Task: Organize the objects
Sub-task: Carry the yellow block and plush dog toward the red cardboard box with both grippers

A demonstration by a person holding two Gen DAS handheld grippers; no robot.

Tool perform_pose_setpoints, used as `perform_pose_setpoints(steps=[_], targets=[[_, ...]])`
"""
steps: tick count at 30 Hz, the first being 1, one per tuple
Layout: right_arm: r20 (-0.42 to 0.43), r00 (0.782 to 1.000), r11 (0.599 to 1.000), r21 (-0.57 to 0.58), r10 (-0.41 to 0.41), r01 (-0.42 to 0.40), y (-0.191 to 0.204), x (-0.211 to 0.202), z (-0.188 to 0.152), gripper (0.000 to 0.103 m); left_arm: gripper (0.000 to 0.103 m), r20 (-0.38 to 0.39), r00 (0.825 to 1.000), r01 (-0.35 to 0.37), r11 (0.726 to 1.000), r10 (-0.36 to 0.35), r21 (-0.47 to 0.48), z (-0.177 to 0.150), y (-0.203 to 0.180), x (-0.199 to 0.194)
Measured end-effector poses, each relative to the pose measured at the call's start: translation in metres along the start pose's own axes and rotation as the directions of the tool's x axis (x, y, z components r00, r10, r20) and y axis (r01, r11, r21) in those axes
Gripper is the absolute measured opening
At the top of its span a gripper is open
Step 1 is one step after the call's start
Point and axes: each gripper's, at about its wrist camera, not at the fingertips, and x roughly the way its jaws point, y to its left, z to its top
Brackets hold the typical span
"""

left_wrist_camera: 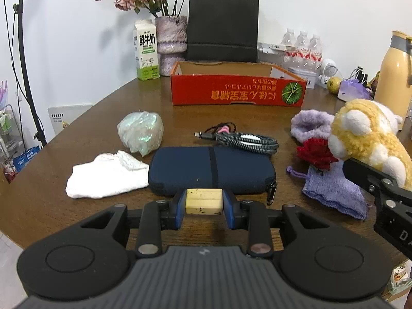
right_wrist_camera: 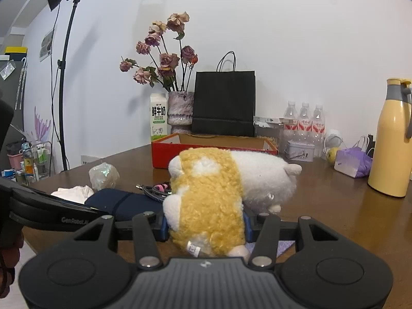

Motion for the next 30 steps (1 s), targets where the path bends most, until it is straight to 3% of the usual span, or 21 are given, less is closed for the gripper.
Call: perform_pose_setpoints(steps=[13,30], targets=[[0.014,1.000,1.000,-0.021,0.002,-0.002,0.010,0.014,0.021,0.049,0.031,0.022,0.999,0.031,1.000,-0.031,0.005,0.018,0.010,-0.001],[0.003,1.000,0.999,-0.031,0.016,-0.016,0.008,0.061,0.052,0.049,0.031,0.028,0.999,0.043,0.999,-0.043,0.016,0.066,0.011,0.027]])
